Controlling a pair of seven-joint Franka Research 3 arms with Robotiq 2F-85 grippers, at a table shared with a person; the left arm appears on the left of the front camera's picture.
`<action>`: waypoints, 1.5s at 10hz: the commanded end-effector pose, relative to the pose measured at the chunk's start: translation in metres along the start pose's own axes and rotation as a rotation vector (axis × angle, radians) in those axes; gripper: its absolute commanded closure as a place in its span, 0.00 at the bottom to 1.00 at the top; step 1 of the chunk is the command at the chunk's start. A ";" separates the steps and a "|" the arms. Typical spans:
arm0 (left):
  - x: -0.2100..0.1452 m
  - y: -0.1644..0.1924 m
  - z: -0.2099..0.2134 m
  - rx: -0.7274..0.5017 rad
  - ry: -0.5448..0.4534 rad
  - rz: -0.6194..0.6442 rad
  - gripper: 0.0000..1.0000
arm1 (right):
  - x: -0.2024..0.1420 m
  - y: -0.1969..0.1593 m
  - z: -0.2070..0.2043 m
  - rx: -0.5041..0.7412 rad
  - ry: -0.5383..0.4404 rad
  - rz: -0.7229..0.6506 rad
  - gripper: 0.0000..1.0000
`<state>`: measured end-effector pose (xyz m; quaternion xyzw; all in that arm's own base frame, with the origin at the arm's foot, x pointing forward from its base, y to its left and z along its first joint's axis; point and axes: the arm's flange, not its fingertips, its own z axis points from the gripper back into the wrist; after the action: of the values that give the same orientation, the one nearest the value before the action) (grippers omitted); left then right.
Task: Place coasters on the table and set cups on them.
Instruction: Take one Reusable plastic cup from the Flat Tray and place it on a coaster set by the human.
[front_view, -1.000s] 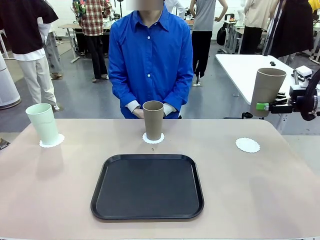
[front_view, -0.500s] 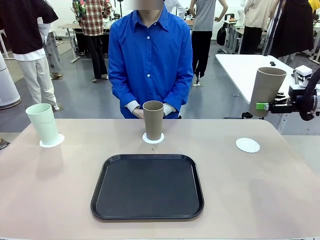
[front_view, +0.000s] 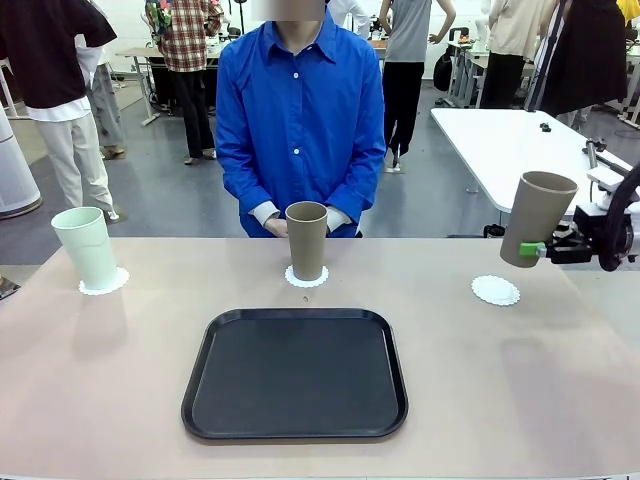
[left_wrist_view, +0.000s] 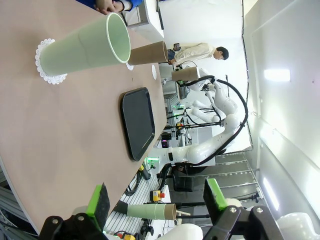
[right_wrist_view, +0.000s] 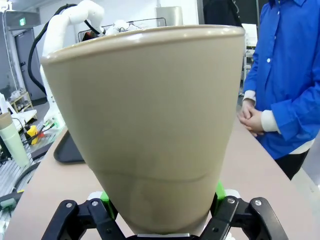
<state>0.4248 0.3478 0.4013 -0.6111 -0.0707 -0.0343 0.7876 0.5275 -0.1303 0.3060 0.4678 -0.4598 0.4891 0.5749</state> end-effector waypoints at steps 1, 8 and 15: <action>-0.001 -0.002 0.001 0.005 0.000 0.004 0.00 | -0.012 -0.011 0.002 0.044 0.001 0.017 0.19; -0.001 -0.002 0.001 0.005 0.000 0.004 0.00 | -0.042 -0.012 -0.014 0.037 -0.007 -0.018 0.19; -0.001 -0.002 0.001 0.005 0.000 0.004 0.00 | -0.050 -0.017 -0.012 0.075 -0.002 0.008 0.19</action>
<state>0.4248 0.3478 0.4013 -0.6111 -0.0707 -0.0343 0.7876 0.5358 -0.1238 0.2595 0.4835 -0.4487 0.4911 0.5690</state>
